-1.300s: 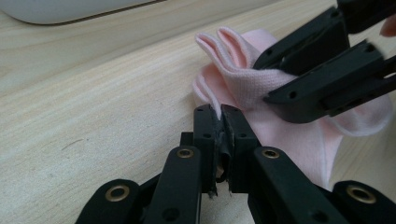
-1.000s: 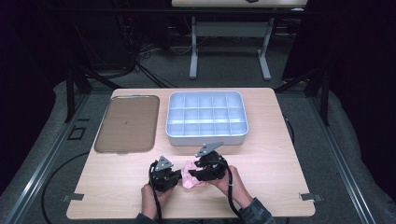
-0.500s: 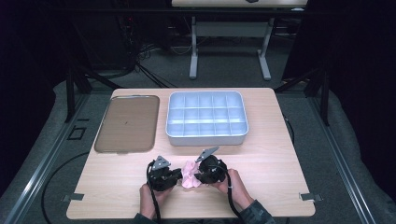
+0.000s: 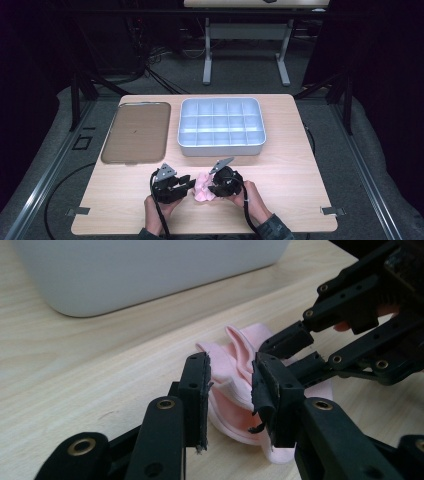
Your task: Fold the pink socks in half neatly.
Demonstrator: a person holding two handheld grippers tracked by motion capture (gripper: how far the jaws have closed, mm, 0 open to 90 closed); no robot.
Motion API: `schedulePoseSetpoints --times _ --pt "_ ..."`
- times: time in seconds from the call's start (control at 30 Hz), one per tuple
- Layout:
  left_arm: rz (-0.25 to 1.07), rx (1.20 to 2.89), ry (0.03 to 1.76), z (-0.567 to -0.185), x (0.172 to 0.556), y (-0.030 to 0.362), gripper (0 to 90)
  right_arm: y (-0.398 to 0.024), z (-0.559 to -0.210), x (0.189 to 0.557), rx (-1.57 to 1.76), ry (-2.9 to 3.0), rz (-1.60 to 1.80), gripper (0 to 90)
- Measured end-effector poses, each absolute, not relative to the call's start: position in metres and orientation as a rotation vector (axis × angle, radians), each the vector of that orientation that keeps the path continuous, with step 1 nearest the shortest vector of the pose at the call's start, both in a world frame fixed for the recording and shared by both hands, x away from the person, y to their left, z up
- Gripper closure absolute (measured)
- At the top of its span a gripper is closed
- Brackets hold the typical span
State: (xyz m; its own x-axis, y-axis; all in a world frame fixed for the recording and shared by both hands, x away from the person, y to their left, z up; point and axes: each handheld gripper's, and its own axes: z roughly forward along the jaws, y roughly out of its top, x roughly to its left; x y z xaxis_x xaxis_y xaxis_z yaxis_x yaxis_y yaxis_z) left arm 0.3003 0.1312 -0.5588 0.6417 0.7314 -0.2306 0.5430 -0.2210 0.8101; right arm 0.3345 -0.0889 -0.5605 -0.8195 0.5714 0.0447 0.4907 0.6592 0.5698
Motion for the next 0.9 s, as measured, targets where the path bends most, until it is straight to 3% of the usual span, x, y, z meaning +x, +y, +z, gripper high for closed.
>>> schedulePoseSetpoints --times 0.2,0.5,0.67,0.9 --pt "0.225 1.964 1.030 -0.575 0.306 0.127 65.5 -0.089 -0.561 0.335 0.886 2.732 0.881 66.6" --pt "0.224 2.001 1.030 -0.586 0.308 0.123 82.5 -0.090 -0.561 0.335 0.892 2.737 0.892 64.7" --pt "0.222 1.973 1.030 -0.590 0.307 0.125 83.6 -0.091 -0.556 0.335 0.893 2.734 0.901 55.0" --pt "0.248 1.983 1.020 -0.590 0.305 0.124 83.7 -0.079 -0.538 0.329 0.866 2.696 0.976 54.8"
